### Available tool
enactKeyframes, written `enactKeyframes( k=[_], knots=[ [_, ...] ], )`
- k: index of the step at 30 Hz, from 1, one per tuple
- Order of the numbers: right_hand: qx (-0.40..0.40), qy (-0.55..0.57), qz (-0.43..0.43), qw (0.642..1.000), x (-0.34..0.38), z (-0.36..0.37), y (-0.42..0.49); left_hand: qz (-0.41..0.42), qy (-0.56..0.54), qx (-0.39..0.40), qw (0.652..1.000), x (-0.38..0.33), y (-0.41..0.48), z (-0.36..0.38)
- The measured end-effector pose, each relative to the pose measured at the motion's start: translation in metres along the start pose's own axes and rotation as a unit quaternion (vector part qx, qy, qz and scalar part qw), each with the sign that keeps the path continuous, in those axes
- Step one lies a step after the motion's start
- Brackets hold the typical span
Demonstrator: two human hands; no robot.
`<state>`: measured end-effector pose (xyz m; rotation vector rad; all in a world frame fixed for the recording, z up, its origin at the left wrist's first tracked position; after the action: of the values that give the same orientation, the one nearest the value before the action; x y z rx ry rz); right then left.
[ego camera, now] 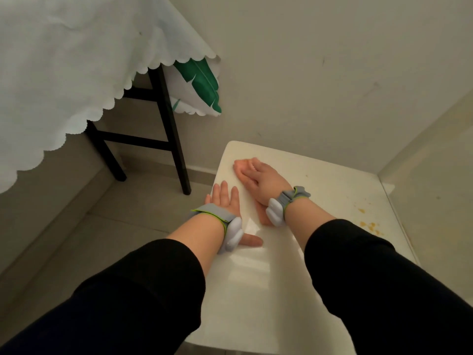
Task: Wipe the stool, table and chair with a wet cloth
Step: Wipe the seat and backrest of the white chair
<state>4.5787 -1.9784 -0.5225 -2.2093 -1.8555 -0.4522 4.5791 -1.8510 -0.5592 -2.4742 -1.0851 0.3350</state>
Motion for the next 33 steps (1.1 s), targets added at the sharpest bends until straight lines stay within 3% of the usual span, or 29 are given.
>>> enactKeyframes(
  k=[4, 13, 19, 25, 29, 33],
  knots=[
    [0.069, -0.047, -0.021, 0.996, 0.013, 0.014, 0.029, 0.007, -0.007, -0.006, 1.000, -0.001, -0.002, -0.003],
    [0.081, -0.093, 0.021, 0.992, -0.008, 0.004, 0.042, -0.005, -0.006, -0.002, 1.000, 0.003, 0.003, 0.002],
    [0.017, -0.111, 0.171, 0.979, -0.102, -0.037, -0.024, -0.016, -0.007, 0.007, 1.000, 0.005, 0.007, 0.006],
    [-0.040, -0.018, 0.346, 0.937, -0.087, -0.033, -0.048, -0.019, -0.003, 0.005, 1.000, 0.001, 0.006, 0.003],
    [-0.034, -0.062, 0.161, 0.984, -0.021, -0.005, -0.044, -0.016, 0.009, 0.003, 1.000, 0.001, 0.006, 0.002],
    [0.000, -0.074, 0.014, 0.997, -0.006, 0.009, -0.037, -0.021, 0.008, 0.000, 1.000, 0.003, 0.004, 0.002]
  ],
)
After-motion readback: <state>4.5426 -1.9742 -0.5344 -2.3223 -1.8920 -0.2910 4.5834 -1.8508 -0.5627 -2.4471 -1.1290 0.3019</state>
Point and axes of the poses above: each hand's wrist, its own y-axis towards the middle knuckle, its own z-axis out of the palm, x = y × z, the point moved 7 cm from there along y, towards the middle knuckle, and after that the axes turned 4 degrees about -z, right-handed, at the moved point
